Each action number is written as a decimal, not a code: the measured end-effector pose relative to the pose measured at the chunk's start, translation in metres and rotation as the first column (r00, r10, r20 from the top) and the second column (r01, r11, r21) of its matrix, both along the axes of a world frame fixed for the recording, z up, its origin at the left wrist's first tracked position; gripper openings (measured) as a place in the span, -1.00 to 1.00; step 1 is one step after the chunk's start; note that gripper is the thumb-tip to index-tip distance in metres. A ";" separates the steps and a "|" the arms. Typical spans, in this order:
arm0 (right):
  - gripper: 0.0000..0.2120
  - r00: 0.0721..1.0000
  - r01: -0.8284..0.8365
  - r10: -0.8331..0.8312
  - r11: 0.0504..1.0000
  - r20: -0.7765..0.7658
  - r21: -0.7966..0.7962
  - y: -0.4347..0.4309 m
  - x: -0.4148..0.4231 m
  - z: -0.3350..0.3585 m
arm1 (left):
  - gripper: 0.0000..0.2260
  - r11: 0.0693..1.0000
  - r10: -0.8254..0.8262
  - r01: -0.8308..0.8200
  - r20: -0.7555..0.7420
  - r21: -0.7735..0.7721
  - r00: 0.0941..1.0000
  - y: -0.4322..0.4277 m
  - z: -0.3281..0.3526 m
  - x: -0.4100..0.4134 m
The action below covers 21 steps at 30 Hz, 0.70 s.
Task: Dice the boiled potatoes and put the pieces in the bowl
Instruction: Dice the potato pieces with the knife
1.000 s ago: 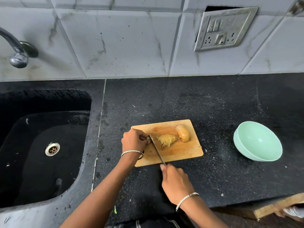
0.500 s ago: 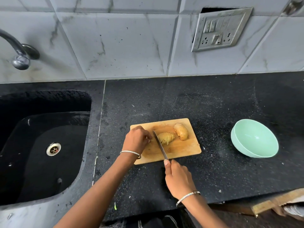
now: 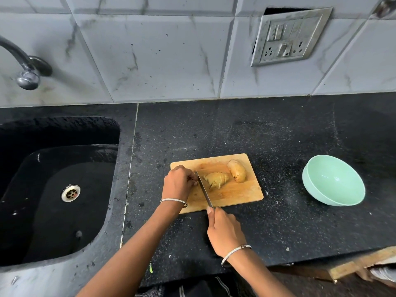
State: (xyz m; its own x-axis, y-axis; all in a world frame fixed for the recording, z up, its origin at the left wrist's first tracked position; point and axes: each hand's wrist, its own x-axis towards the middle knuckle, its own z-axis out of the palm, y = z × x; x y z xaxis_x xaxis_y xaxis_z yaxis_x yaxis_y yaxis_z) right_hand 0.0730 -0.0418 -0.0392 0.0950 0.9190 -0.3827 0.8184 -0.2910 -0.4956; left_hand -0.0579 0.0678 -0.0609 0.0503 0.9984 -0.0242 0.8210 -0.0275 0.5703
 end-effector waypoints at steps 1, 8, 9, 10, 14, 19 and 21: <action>-0.61 1.000 -0.003 0.003 1.000 0.000 -0.001 0.001 -0.001 0.000 | -0.93 1.000 0.005 -0.005 0.003 0.003 1.000 0.000 -0.001 0.000; -0.60 0.997 -0.023 0.024 1.000 0.069 -0.011 0.004 -0.003 -0.003 | -0.90 1.000 0.009 -0.008 0.019 -0.011 1.000 0.002 -0.001 -0.001; -0.60 0.996 -0.033 0.034 0.999 0.088 -0.006 0.003 -0.003 -0.003 | -0.89 1.000 0.011 -0.011 0.015 -0.013 1.000 0.003 0.000 -0.001; -0.60 0.994 -0.042 0.042 0.999 0.099 -0.001 0.001 -0.003 -0.003 | -0.89 1.000 0.016 -0.016 0.011 -0.014 1.000 0.002 0.001 -0.002; -0.61 0.996 -0.043 0.042 0.999 0.074 0.010 -0.010 0.011 -0.002 | -0.85 0.999 0.046 -0.046 0.048 -0.019 0.998 0.002 0.002 -0.004; -0.62 0.999 -0.016 0.012 0.997 0.049 0.072 -0.005 0.018 -0.004 | -0.63 0.993 -0.067 0.063 -0.035 -0.102 0.997 0.008 0.007 -0.007; -0.63 0.999 -0.014 0.010 0.997 0.047 0.080 0.000 0.016 -0.005 | -0.67 0.990 -0.103 0.093 -0.095 -0.105 0.990 0.010 0.011 -0.004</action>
